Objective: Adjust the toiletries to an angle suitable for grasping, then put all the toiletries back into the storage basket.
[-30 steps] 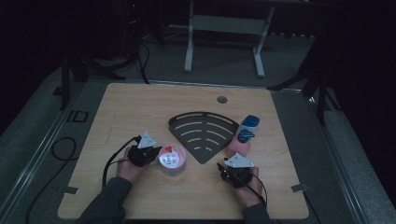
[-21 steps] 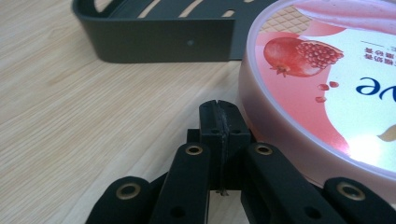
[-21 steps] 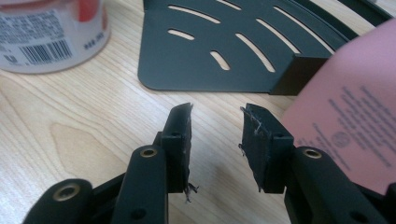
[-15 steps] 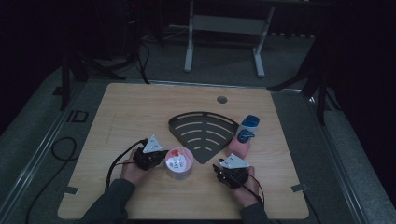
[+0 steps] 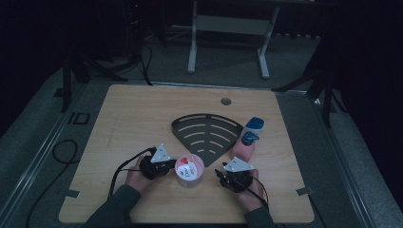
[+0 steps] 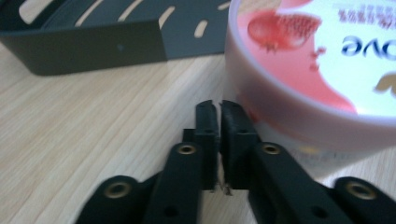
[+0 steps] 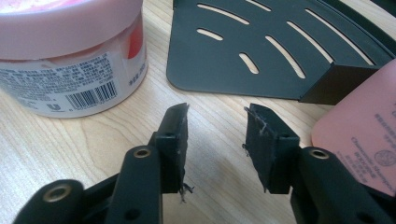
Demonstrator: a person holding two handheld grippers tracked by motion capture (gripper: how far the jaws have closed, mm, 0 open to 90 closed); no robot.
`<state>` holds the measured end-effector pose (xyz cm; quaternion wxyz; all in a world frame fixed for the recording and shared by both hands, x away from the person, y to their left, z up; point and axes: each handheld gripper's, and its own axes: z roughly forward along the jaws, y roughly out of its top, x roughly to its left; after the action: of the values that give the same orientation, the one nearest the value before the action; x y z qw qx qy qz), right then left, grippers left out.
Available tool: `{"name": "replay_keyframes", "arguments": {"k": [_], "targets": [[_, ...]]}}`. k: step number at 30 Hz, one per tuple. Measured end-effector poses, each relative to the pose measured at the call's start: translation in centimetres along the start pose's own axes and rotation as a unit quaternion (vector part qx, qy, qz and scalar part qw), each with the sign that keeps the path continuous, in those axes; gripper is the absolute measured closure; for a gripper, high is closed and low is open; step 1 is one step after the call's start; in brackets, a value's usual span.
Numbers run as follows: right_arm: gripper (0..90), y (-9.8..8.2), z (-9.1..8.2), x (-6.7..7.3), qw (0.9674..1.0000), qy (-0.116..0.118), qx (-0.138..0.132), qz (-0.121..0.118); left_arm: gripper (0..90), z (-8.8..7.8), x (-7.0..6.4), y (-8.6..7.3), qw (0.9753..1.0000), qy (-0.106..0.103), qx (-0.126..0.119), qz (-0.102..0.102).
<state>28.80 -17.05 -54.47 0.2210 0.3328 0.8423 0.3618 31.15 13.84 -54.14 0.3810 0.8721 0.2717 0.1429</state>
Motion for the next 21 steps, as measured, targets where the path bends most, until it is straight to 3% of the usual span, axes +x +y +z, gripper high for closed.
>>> {"name": "replay_keyframes", "arguments": {"k": [10,15,21], "targets": [[51.5,0.1,-0.1,0.0,0.9999,0.015,0.005,-0.001,60.8,-1.2,0.7,-0.7,0.9997,-0.017,-0.004,-0.014],[46.8,0.4,-0.2,-0.2,0.9985,0.055,0.004,-0.001,48.4,-2.1,0.3,-1.0,0.9993,-0.029,-0.021,-0.015],[43.2,0.8,-0.3,0.4,0.9955,0.093,0.003,-0.021,38.0,-2.4,-0.6,-0.9,0.9995,-0.026,-0.017,0.005]]}}
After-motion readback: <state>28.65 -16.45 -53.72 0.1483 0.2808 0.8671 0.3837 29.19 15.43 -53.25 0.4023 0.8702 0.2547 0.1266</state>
